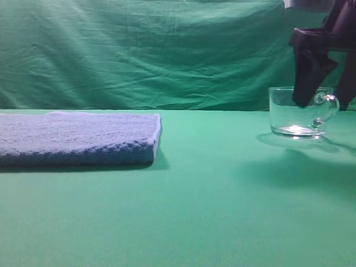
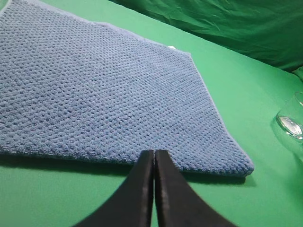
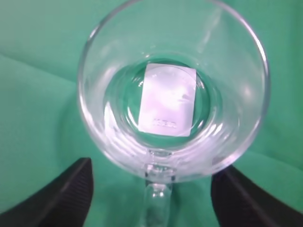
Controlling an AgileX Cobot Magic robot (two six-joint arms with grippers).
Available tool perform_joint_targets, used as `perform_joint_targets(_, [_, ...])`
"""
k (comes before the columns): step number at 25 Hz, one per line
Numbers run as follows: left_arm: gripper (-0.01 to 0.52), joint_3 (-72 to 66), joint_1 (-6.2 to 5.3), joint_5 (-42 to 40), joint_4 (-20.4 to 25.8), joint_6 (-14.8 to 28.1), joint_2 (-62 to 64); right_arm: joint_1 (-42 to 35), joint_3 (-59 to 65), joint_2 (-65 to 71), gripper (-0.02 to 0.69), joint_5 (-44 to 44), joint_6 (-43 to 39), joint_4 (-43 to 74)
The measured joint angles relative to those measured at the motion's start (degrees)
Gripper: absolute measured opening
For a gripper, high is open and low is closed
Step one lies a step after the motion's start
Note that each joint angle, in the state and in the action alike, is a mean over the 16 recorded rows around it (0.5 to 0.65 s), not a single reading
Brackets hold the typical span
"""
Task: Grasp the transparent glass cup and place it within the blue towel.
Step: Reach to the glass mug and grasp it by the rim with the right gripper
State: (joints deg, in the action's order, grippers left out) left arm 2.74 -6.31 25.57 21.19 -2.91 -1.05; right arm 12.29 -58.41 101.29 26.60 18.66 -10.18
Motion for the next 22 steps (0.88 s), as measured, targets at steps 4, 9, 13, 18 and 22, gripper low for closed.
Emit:
perform_joint_targets(4, [0.0,0.0,0.0,0.0,0.0,0.0,0.0,0.0,-0.7,0.6,0.155,0.3,0.0,0.0])
perform_joint_targets(9, [0.0,0.0,0.0,0.0,0.0,0.0,0.0,0.6,-3.7,0.6,0.102,2.1,0.1,-0.3])
perform_joint_targets(13, [0.0,0.0,0.0,0.0,0.0,0.0,0.0,2.4,-7.9,0.6,0.103,3.8,0.1,-0.7])
perform_joint_targets(18, [0.0,0.0,0.0,0.0,0.0,0.0,0.0,7.5,-15.0,1.1,0.103,5.4,0.1,-1.5])
perform_joint_targets(22, [0.0,0.0,0.0,0.0,0.0,0.0,0.0,13.7,-21.6,2.8,0.103,5.3,0.3,-2.0])
